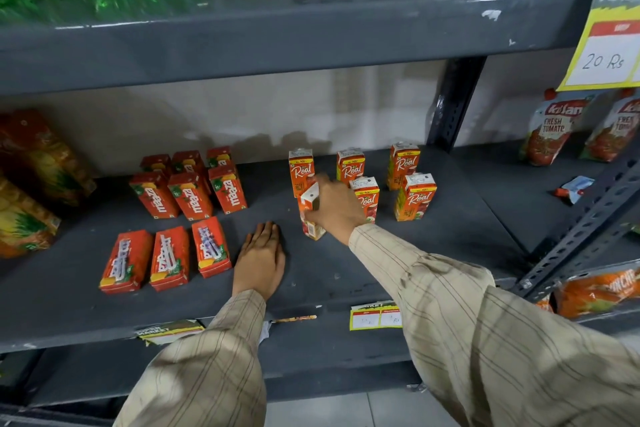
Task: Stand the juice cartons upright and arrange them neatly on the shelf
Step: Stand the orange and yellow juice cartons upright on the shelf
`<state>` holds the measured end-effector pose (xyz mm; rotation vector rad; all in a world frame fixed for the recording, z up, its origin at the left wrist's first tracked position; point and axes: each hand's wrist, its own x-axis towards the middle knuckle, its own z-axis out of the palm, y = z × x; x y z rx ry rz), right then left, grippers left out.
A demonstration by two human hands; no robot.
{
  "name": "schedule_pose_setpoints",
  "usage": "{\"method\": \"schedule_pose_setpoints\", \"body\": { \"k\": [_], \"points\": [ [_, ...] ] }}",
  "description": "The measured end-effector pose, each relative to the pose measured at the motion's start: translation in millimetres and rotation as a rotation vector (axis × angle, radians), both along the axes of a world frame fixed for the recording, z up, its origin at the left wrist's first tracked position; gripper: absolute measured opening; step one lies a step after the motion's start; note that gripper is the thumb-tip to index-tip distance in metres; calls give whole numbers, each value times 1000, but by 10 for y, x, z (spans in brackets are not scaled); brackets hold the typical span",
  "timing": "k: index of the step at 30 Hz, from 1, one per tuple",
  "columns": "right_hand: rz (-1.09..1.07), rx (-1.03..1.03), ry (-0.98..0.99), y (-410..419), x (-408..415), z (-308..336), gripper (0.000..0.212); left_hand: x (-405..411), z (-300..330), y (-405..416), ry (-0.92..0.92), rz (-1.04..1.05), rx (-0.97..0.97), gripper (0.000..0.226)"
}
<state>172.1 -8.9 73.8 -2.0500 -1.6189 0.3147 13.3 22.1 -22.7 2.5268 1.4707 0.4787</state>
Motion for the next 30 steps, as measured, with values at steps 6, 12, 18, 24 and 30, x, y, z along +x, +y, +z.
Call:
{"method": "schedule_pose_setpoints", "body": {
  "k": [6, 12, 18, 24, 30],
  "points": [
    [-45, -62, -251, 32, -13, 230, 62, 10, 16, -6, -13, -6, 2, 45],
    [-126, -209, -402, 206, -152, 318, 63, 9, 25, -16, -23, -7, 19, 44],
    [-15, -246, -338, 265, -101, 378, 40, -4, 1, -19, -26, -8, 29, 44],
    [241, -253, -377, 293, 70, 478, 35, -2, -28, 14, -18, -8, 51, 44],
    [455, -282, -347, 295, 123, 527, 47, -7, -38, 15, -1, -12, 55, 46]
  ]
}}
